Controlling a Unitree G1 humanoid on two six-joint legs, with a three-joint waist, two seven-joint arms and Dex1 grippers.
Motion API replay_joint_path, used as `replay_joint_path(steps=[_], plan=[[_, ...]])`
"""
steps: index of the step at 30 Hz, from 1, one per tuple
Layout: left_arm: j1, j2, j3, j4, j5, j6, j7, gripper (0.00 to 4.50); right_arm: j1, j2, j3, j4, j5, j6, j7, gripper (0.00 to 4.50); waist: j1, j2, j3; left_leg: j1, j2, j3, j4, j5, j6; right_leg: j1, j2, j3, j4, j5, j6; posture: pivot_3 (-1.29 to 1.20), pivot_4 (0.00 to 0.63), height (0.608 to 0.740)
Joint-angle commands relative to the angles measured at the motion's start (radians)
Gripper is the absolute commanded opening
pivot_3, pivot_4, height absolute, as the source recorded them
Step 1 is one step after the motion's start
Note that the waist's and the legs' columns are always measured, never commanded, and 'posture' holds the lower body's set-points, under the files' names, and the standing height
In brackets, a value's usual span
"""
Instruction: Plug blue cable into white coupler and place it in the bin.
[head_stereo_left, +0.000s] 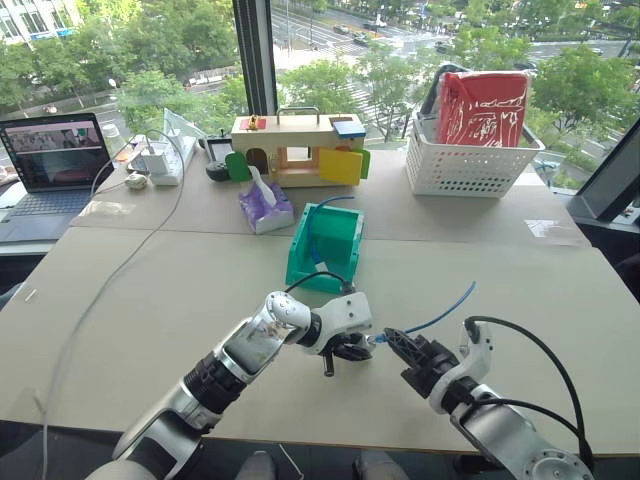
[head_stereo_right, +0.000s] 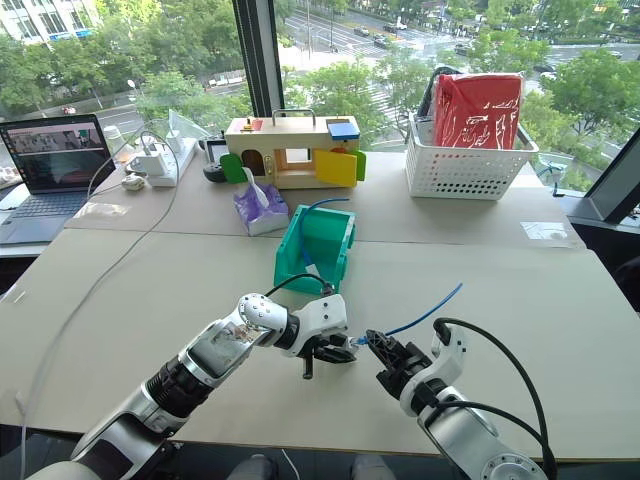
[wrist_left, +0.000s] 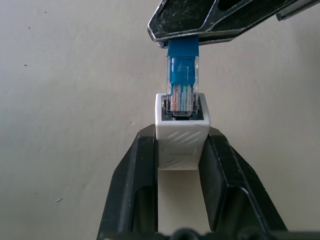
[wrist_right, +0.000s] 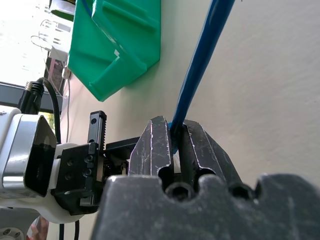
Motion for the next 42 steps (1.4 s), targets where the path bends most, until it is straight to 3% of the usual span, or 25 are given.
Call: replay_joint_path(steps=[1,42], plan=[[0.017,0.022,-0.019,0.027,0.02,0.038,0.013,0.64,-0.024,-0.033,0.03,-0.022,-0.05,0.041,-0.007,0.0,0.0,0.0,0.0,0.0,0.0,0.0,0.0,0.0,0.0,0.0,0.0,0.0,0.0,0.0,0.0,0.0,0.15,0.734],[-0.021,-0.002,-0.046,-0.008,-0.002,0.128,0.058,0.64,-0.098,-0.175,0.108,-0.106,-0.197,0.207,-0.064,0.0,0.003,-0.001,-0.001,0.001,0.0,0.0,-0.001,0.0,0.0,0.001,0.0,0.0,0.0,0.0,0.0,0.0,0.15,0.734]])
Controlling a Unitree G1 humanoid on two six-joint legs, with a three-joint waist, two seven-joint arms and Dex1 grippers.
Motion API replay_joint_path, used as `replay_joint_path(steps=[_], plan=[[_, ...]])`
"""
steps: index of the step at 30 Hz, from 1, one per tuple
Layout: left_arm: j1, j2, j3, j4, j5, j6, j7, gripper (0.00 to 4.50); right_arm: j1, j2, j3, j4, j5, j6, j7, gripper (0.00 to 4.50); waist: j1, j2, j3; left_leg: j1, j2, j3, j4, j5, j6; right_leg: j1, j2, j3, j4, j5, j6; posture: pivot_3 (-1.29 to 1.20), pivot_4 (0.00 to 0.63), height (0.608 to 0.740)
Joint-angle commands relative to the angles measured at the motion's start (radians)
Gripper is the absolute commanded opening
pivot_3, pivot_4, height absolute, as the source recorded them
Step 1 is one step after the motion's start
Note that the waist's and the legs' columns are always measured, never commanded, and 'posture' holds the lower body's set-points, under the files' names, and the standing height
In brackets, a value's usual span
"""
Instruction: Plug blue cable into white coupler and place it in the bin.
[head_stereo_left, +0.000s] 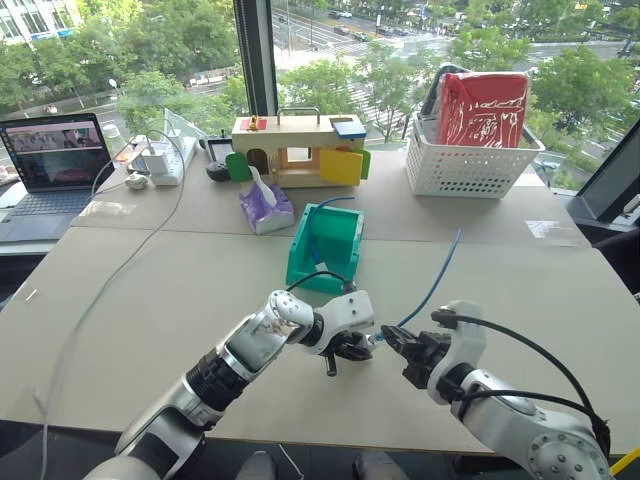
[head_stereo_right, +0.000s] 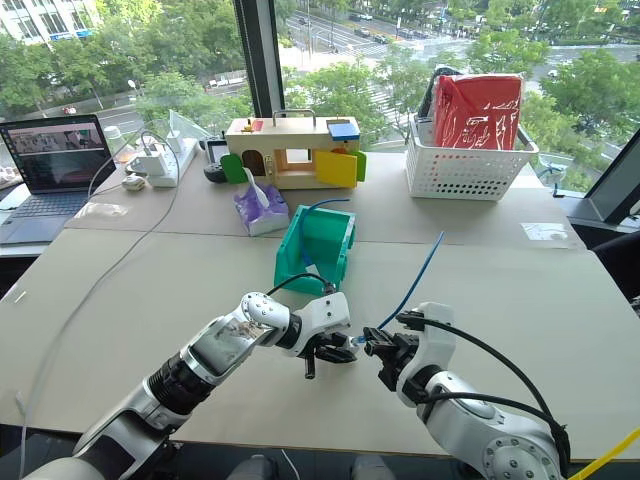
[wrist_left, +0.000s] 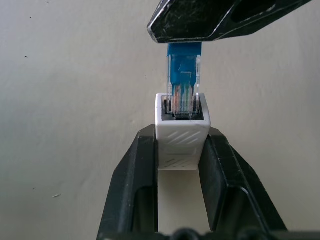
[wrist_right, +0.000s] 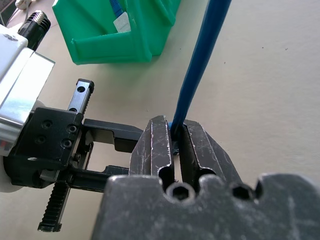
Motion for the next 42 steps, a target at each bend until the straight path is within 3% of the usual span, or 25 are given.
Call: replay_joint_path(steps=[1,20,42], plan=[[0.004,0.006,-0.032,0.014,0.03,0.026,0.027,0.64,0.012,-0.01,0.039,0.001,-0.009,0.056,0.001,0.0,0.0,0.0,0.0,0.0,0.0,0.0,0.0,0.0,0.0,0.0,0.0,0.0,0.0,0.0,0.0,0.0,0.15,0.734],[0.0,0.0,-0.1,-0.038,0.092,0.098,0.109,0.64,0.026,-0.003,0.04,-0.061,0.048,0.061,-0.071,0.0,0.005,-0.005,-0.004,0.001,0.0,0.0,0.0,0.0,0.0,0.001,0.0,0.0,0.0,0.0,0.0,0.0,0.15,0.734],[0.021,-0.079,-0.011,0.013,0.055,0.154,0.192,0.64,-0.075,-0.002,0.077,-0.055,0.164,0.051,-0.165,0.0,0.021,-0.007,-0.004,0.0,0.0,0.0,0.001,0.0,0.0,0.001,0.0,0.0,-0.001,0.0,0.0,0.0,0.15,0.734]])
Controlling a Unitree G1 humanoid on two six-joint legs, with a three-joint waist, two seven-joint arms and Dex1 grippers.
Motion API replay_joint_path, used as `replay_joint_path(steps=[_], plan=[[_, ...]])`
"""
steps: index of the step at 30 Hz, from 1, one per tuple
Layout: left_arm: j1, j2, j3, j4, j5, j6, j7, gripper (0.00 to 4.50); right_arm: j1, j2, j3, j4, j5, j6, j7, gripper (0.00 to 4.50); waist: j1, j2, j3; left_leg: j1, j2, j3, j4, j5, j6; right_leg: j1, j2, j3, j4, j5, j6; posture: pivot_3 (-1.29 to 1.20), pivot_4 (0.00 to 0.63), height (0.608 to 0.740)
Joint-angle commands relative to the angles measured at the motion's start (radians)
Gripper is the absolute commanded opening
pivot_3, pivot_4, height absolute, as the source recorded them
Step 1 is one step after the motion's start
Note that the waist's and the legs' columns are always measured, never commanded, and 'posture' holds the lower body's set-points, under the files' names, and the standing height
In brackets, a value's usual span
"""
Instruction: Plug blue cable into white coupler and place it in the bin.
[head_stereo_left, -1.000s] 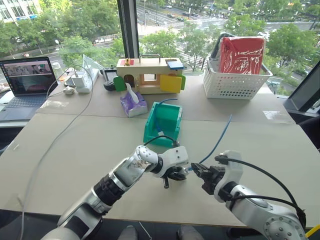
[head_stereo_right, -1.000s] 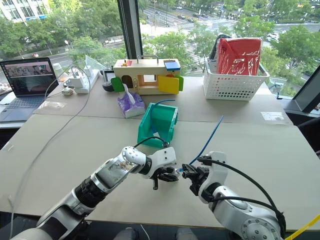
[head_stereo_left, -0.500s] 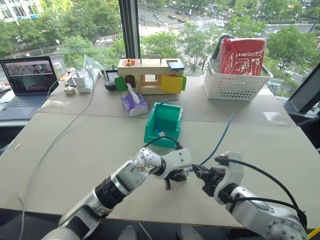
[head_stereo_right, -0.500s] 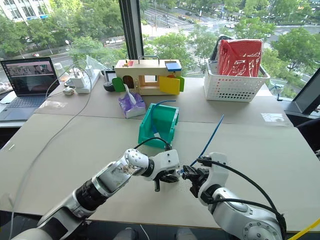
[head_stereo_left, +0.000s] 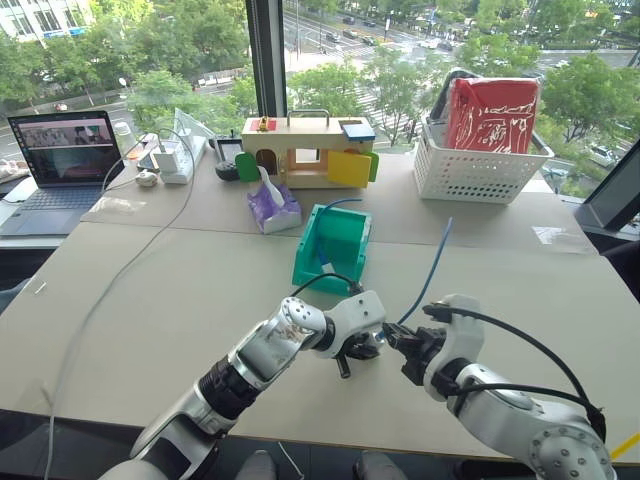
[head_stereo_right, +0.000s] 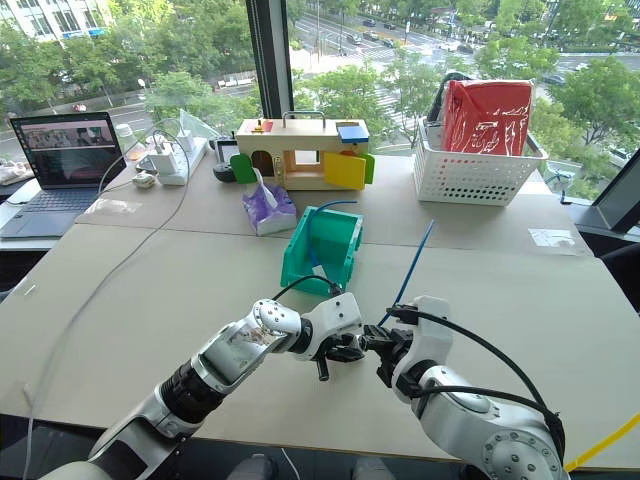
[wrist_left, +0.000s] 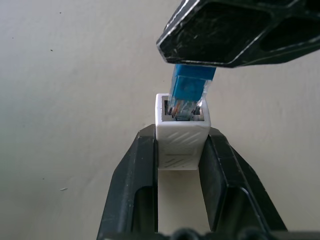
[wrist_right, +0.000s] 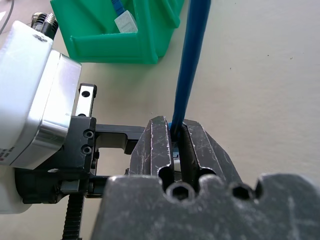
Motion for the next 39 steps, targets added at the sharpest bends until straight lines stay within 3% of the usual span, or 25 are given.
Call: replay_joint_path(steps=[1,8,21,31,39], plan=[[0.001,-0.002,-0.008,0.06,0.025,0.019,0.052,0.64,0.011,0.017,0.052,-0.016,0.079,0.01,0.031,0.0,0.0,0.0,0.0,0.0,0.0,0.0,0.0,0.0,0.0,0.0,0.0,0.0,0.0,0.0,0.0,0.0,0.15,0.734],[0.006,0.006,-0.005,0.047,0.022,0.026,0.05,0.64,0.061,0.036,0.043,0.024,0.12,-0.016,0.076,0.0,0.0,-0.002,-0.001,0.0,0.0,0.0,0.0,0.0,0.0,0.0,0.0,0.0,0.0,0.0,0.0,0.0,0.15,0.734],[0.011,0.027,-0.001,0.011,0.016,0.055,0.056,0.64,0.049,0.002,0.088,0.154,0.044,0.062,0.245,0.0,-0.023,-0.009,-0.008,0.004,0.001,0.0,-0.002,0.0,0.0,0.002,0.0,0.0,0.0,0.0,-0.001,0.0,0.15,0.734],[0.008,0.031,-0.003,0.015,0.02,0.057,0.066,0.64,0.078,-0.064,0.119,0.221,-0.13,0.103,0.394,0.0,-0.023,-0.011,-0.009,0.012,0.001,0.0,-0.004,0.0,0.0,0.01,0.0,-0.001,-0.004,-0.002,-0.004,0.0,0.15,0.734],[0.002,0.037,-0.01,0.031,0.026,0.027,0.064,0.64,0.073,-0.025,0.082,0.219,-0.179,0.089,0.44,0.0,-0.024,-0.013,-0.01,0.014,0.002,0.0,-0.005,0.0,0.0,0.013,0.0,-0.001,-0.005,-0.004,-0.007,0.0,0.15,0.734]])
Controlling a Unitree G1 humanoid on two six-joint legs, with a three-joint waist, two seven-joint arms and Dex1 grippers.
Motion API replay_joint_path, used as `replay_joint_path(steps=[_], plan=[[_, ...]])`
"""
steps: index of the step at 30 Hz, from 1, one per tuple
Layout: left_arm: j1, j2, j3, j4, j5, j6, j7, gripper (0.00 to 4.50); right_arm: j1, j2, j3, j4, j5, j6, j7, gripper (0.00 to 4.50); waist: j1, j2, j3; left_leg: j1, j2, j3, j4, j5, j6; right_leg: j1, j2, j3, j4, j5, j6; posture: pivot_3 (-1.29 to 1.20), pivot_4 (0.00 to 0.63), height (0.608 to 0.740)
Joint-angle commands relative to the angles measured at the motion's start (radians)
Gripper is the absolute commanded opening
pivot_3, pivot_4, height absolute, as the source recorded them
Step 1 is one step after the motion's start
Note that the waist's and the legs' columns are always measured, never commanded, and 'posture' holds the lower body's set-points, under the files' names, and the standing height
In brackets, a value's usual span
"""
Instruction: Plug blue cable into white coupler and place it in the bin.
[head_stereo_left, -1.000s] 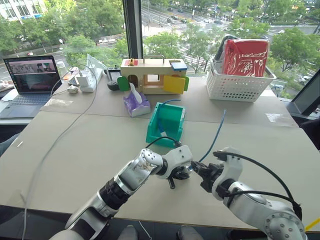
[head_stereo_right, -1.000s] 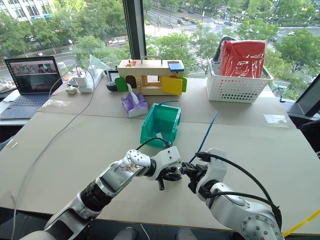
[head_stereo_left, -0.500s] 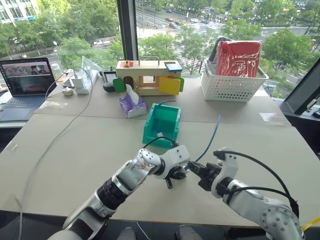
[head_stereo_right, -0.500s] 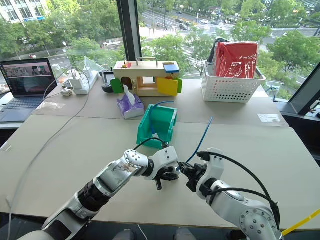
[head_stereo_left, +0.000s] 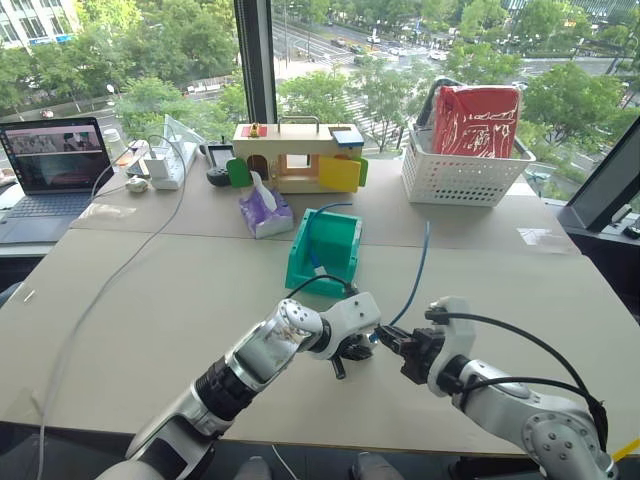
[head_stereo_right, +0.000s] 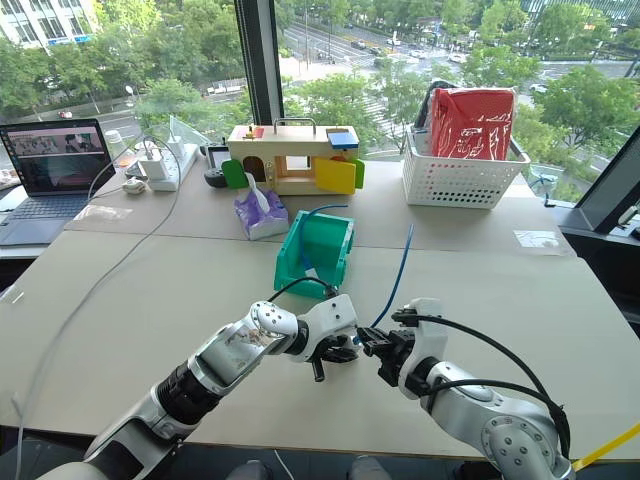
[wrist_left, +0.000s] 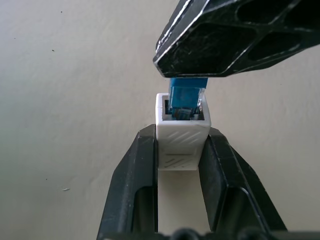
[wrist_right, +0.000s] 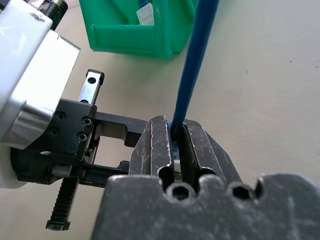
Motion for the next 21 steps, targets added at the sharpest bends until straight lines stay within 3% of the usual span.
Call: replay_joint_path(steps=[1,11,13,14,21], plan=[[-0.003,0.018,0.0,0.049,0.027,-0.015,0.039,0.64,0.054,0.029,0.063,0.05,0.01,0.096,0.008,0.0,0.0,0.0,0.0,0.0,0.0,0.0,0.0,0.0,0.0,0.0,0.0,0.0,0.0,-0.001,-0.001,0.0,0.15,0.734],[0.003,0.047,0.029,0.085,-0.011,-0.08,0.005,0.64,0.021,0.023,-0.091,-0.012,0.182,0.07,-0.045,0.0,0.004,0.001,0.002,-0.004,0.0,0.0,0.0,0.0,0.0,-0.003,0.0,0.0,-0.001,-0.001,-0.001,0.0,0.15,0.734],[0.001,0.048,0.03,0.091,-0.024,-0.089,-0.004,1.65,0.009,0.013,-0.106,-0.009,0.201,0.067,-0.053,0.0,0.005,0.001,0.002,-0.006,0.0,0.0,0.0,0.0,0.0,-0.005,0.0,0.0,-0.001,0.002,0.004,0.0,0.15,0.734],[0.0,0.047,0.033,0.094,-0.033,-0.088,-0.011,1.81,0.004,0.01,-0.113,-0.006,0.211,0.064,-0.056,0.0,0.004,0.001,0.002,-0.008,0.0,0.0,0.0,0.0,0.0,-0.006,0.0,0.0,-0.001,0.002,0.005,0.0,0.15,0.734],[-0.008,0.045,0.031,0.096,-0.073,-0.098,-0.048,4.22,-0.015,-0.02,-0.187,0.003,0.332,0.044,-0.056,0.0,0.004,0.002,0.004,-0.014,-0.001,0.0,0.0,0.0,0.0,-0.014,0.0,0.0,0.002,0.003,0.005,0.0,0.15,0.734]])
